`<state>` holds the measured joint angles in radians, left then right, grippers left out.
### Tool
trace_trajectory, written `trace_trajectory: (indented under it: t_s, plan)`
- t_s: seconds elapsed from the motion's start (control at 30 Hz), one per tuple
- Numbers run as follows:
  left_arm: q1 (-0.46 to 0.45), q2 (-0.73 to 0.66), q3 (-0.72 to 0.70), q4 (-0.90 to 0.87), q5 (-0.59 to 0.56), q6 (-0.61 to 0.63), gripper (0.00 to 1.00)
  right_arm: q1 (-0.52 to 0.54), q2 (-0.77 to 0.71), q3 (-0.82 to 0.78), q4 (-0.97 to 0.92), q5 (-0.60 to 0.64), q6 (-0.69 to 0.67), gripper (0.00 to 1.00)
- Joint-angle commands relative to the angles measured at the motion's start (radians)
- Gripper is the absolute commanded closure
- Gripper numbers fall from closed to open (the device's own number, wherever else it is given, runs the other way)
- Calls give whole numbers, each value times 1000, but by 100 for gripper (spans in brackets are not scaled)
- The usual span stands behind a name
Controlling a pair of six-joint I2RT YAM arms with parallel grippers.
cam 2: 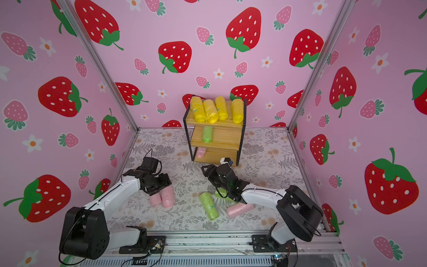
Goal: Sort the rolls of trash bags by color and place them on the shelf
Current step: Place the roll of trash bags on the shelf.
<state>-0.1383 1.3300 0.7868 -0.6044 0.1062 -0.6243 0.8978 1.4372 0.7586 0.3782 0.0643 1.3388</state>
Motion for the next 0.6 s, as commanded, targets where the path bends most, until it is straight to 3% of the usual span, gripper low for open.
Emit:
trace_trajectory:
  t_s: [0.0,0.37,0.43,0.57]
  plan:
    - [-2,48,31,25,-22,18,22,18,-112,23,-329,34,-168,35]
    - [-88,198,81,48,-30,12,27,25,-424,-164,-515,181,-136,35]
    - [-97,224,80,55,-19,4,33,27,-447,-174,-534,194,-133,35]
    - [-101,266,75,68,7,-12,57,29,-475,-167,-588,210,-145,35]
